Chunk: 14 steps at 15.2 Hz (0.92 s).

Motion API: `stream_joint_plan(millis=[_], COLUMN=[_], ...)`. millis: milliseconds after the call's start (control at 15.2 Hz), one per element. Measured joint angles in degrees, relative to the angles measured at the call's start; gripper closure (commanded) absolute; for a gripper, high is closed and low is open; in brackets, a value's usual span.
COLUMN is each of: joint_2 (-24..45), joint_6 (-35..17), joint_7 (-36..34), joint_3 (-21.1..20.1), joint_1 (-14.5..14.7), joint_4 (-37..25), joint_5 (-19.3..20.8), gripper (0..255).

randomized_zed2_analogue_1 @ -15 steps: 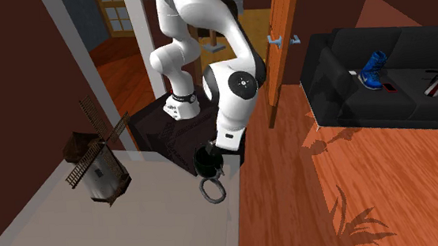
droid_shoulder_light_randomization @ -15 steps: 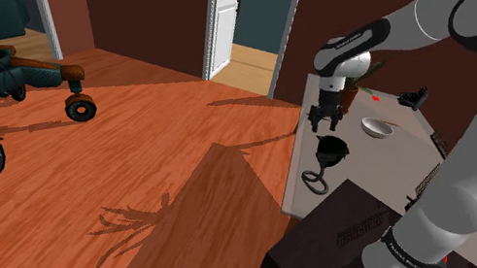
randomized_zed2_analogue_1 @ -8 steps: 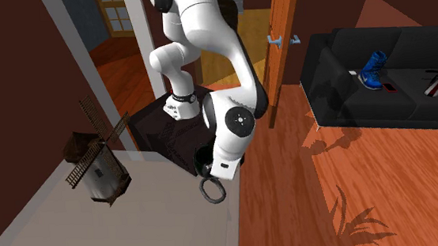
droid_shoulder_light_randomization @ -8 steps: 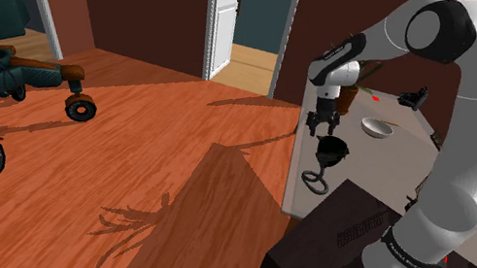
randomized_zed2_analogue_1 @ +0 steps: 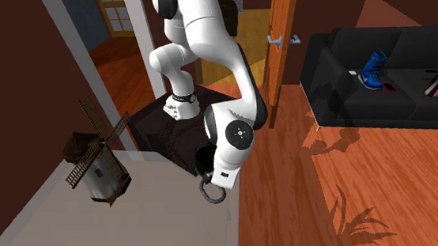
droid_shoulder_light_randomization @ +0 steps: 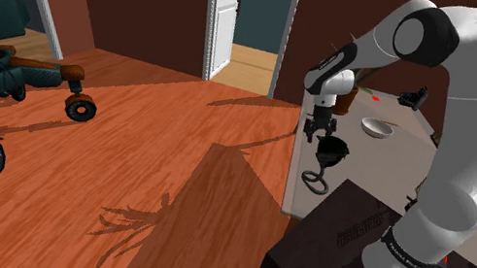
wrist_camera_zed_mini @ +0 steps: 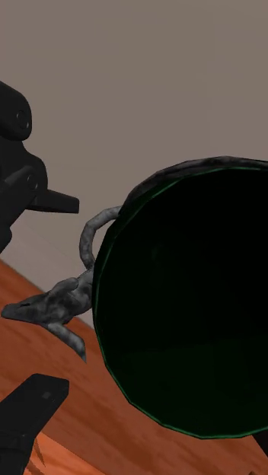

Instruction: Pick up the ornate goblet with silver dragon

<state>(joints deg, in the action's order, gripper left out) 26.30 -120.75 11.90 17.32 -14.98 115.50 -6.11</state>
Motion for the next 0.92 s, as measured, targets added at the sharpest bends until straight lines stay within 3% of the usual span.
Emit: stream_joint_plan(millis=[924], joint_2=[-1.6], joint_6=[1.6], joint_7=[-0.3], joint_3=[0.3], joint_1=[0.2], joint_4=[-0.1], joint_5=[0.5], gripper=[255])
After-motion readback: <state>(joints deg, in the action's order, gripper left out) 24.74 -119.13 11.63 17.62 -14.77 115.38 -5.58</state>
